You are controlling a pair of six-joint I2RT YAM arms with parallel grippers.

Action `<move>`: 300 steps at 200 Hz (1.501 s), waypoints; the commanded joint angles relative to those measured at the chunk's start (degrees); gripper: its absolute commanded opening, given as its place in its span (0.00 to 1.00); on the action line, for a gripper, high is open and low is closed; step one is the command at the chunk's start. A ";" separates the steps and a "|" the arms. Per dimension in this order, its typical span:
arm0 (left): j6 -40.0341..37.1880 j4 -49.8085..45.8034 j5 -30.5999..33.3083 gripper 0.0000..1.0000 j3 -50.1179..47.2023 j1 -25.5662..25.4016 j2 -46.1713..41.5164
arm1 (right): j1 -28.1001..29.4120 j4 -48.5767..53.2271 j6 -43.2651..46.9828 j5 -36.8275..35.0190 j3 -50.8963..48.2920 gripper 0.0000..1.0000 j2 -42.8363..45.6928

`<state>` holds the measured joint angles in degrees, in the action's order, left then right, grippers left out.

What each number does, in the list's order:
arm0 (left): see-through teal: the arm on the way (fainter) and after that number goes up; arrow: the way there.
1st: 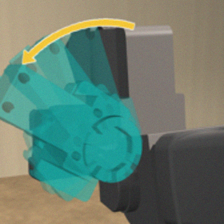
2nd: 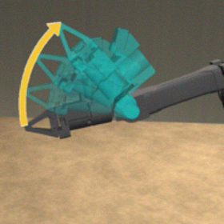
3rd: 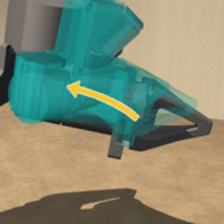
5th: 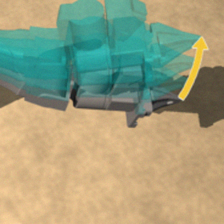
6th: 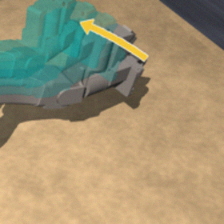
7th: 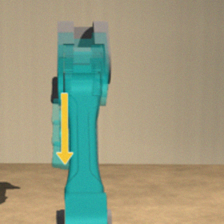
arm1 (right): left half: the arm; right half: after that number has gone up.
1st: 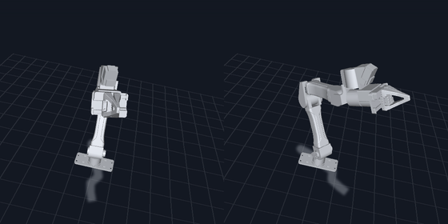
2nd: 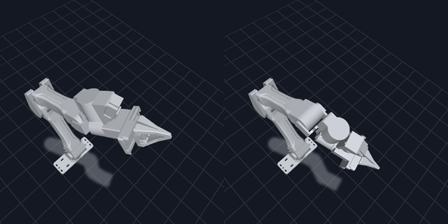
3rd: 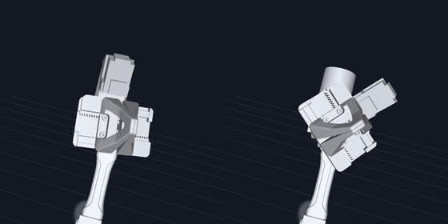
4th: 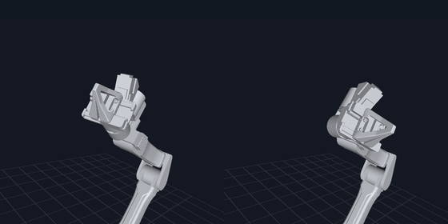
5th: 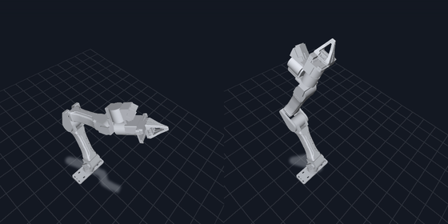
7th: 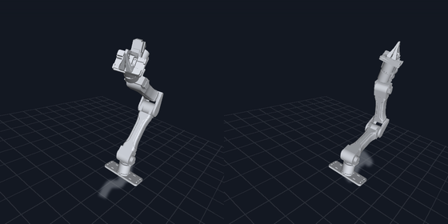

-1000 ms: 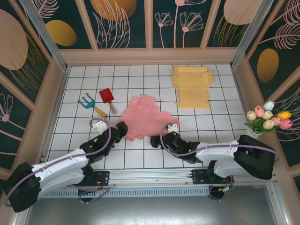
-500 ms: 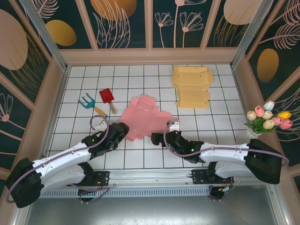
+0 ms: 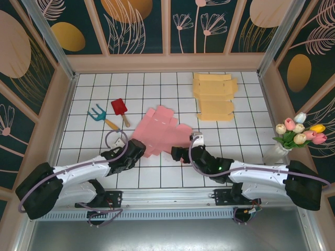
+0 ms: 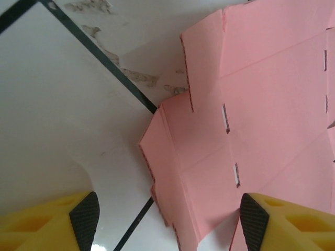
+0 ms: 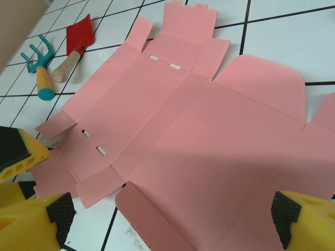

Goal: Fold the paper box

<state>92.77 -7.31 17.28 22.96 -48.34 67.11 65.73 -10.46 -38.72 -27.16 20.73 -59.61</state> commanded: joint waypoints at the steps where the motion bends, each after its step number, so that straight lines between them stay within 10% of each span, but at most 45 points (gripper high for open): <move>1: -1.03 5.37 3.18 0.70 -0.31 -0.24 2.27 | 0.48 1.10 2.05 -0.20 -0.42 0.99 2.25; 74: -3.89 6.73 9.69 0.19 1.03 -0.24 6.21 | 0.50 2.66 3.63 -1.00 -0.11 0.99 3.21; 105: -27.16 15.04 15.97 0.00 2.00 -0.21 1.83 | 0.43 3.76 6.66 -2.20 2.89 0.99 2.54; 145: -63.74 39.38 16.71 0.00 -5.15 -0.24 -11.20 | -0.71 7.11 13.51 -3.32 10.09 0.99 3.18; 182: -80.99 54.13 4.09 0.00 -9.26 -0.26 -17.63 | -2.36 13.63 24.82 -5.49 22.04 0.92 3.11; 251: -98.47 63.88 -6.85 0.00 -9.32 -0.25 -20.00 | -5.82 20.86 79.16 6.05 39.81 0.66 -2.11; 300: -97.53 63.12 -11.08 0.00 -10.81 -0.26 -23.86 | -11.31 32.38 99.62 18.75 49.54 0.64 -5.03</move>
<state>-3.31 52.47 9.93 12.84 -48.34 46.26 54.94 14.06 43.68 -17.21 66.72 -65.47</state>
